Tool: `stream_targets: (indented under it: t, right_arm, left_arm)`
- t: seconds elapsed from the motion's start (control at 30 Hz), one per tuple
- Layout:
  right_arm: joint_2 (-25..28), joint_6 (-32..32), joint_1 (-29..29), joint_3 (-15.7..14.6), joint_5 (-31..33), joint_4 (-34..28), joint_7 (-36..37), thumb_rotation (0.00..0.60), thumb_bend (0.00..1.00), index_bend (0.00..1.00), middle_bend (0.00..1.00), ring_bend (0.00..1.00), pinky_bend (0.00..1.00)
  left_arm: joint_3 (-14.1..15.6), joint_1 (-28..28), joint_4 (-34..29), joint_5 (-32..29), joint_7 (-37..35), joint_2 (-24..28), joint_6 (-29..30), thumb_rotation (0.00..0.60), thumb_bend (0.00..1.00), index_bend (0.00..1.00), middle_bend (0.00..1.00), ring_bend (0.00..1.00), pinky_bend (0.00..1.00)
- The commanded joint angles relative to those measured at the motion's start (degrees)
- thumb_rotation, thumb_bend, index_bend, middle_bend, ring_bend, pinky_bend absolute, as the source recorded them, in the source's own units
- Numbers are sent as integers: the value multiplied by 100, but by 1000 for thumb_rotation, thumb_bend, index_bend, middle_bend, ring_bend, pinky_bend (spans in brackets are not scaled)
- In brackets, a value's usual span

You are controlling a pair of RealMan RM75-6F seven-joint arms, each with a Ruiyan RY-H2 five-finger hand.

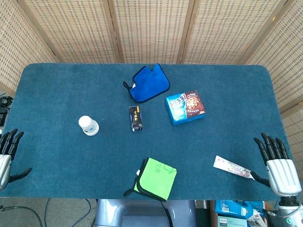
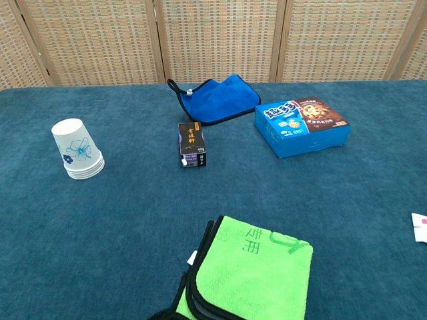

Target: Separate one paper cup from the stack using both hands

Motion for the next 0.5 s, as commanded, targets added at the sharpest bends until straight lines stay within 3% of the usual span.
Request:
stream_targets:
  t: [0.03, 0.33, 0.4, 0.5]
  right_arm:
    - [2, -11, 3, 1, 7, -5, -2, 600, 0, 0, 0, 0, 0]
    - [37, -8, 2, 40, 63, -13, 98, 600, 0, 0, 0, 0, 0]
    - [43, -37, 13, 46, 83, -12, 116, 600, 0, 0, 0, 0, 0]
    - [23, -133, 57, 61, 139, 2, 110, 600, 0, 0, 0, 0, 0]
  left_arm:
    - [-2, -6, 8, -11, 5, -7, -21, 600, 118, 0, 0, 0, 0]
    - [-227, -409, 237, -249, 87, -121, -590, 600, 118, 0, 0, 0, 0]
    - [-390, -661, 427, -271, 106, -206, -805, 600, 119, 0, 0, 0, 4]
    - [-718, -1451, 893, -314, 132, -407, -1680, 600, 118, 0, 0, 0, 69]
